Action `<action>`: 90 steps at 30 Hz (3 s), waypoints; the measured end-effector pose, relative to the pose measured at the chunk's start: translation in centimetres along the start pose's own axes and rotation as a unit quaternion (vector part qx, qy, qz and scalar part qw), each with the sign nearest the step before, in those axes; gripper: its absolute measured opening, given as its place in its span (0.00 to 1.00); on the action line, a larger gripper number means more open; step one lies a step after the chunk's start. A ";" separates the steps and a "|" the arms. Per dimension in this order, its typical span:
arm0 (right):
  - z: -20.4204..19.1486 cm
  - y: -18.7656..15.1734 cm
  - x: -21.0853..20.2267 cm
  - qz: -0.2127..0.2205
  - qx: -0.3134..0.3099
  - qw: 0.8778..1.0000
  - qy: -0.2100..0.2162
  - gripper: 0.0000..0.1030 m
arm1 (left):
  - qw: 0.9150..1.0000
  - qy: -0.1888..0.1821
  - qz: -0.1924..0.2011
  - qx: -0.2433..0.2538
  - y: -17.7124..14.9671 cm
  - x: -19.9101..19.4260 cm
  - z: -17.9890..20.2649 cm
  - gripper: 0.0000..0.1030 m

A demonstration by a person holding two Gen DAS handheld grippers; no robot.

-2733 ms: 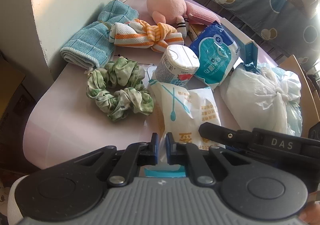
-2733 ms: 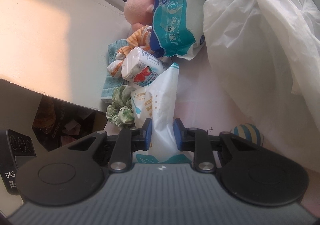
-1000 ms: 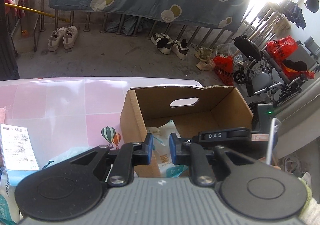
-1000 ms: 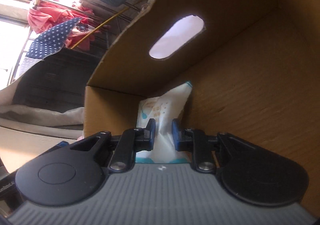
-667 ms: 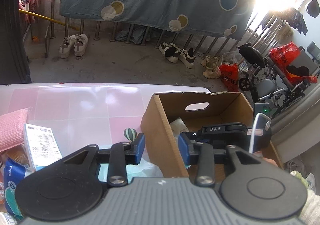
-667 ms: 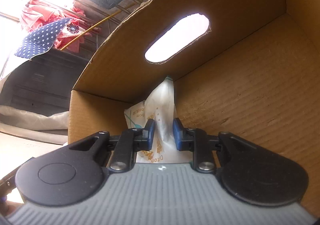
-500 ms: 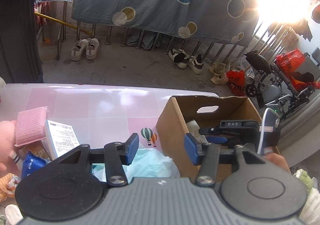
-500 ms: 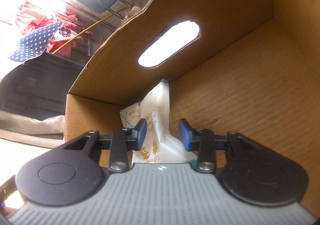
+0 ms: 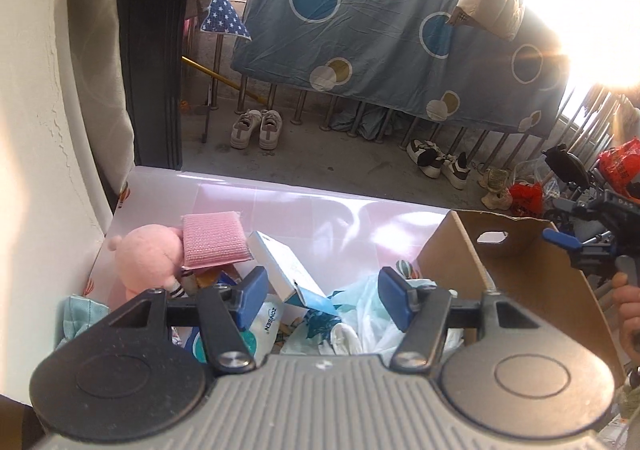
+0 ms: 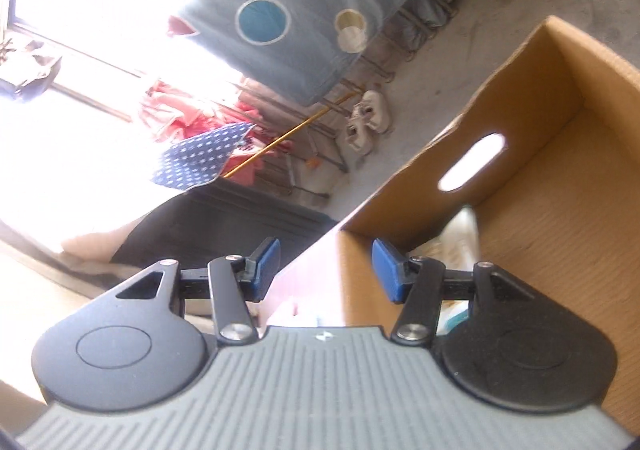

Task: Organize soft objects
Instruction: 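Grasp the white-and-blue medicine box with the right gripper, then carry the medicine box into the cardboard box and open the right gripper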

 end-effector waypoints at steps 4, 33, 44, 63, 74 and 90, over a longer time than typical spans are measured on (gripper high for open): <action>-5.8 -4.7 4.6 -0.078 -0.010 0.996 0.046 0.50 | 1.000 0.014 -0.011 -0.012 -1.0 2.1 -1.5 0.57; -0.2 -21.3 28.2 -0.312 0.052 0.943 -0.099 0.53 | 0.981 0.046 -0.151 -0.116 -6.0 17.9 -6.0 0.35; -1.9 -20.6 27.3 -0.295 0.044 0.952 -0.073 0.55 | 0.986 0.038 -0.124 -0.102 -4.0 16.0 -5.0 0.35; -5.8 -7.7 9.1 -0.179 0.039 0.983 -0.003 0.54 | 0.996 -0.067 -0.059 -0.025 1.1 7.3 11.3 0.34; 6.5 1.6 -1.6 -0.096 0.071 0.991 -0.065 0.54 | 0.979 -0.149 -0.136 0.003 -4.7 13.5 25.2 0.35; 15.6 6.9 2.8 -0.050 -0.030 0.986 -0.155 0.53 | 0.979 -0.087 -0.180 0.034 -9.6 22.8 28.8 0.44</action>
Point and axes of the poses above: each gripper's, at about its wrist camera, not at the fingertips, and x roughly the way its jaws point, z to its right, y to its top, the point moved 6 cm from there along x, roughly the way its jaws point, and after that the axes turned 14 degrees about z, right-handed, at the moved point
